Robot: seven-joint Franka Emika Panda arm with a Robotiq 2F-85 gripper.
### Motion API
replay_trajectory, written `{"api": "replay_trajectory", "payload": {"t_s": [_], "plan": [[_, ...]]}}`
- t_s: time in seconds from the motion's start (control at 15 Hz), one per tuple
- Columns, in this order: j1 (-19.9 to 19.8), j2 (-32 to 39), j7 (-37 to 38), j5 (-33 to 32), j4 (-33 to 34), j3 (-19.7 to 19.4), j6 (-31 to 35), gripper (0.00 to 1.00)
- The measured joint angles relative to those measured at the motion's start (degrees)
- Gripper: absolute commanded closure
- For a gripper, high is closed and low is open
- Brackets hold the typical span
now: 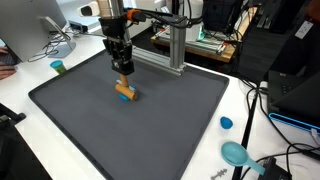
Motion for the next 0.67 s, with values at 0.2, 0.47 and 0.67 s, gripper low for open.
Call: {"api": "replay_trajectory", "payload": {"t_s": [0.2,0.47,0.67], "plan": [[0.0,0.6,3.0,0.4,0.7,0.0,0.3,0.78],[0.1,1.5,8.3,0.5,1.5,0.0,1.2,0.78],[0.5,2.0,11.0,0.3,2.2,-0.3,1.5,0.78]]}}
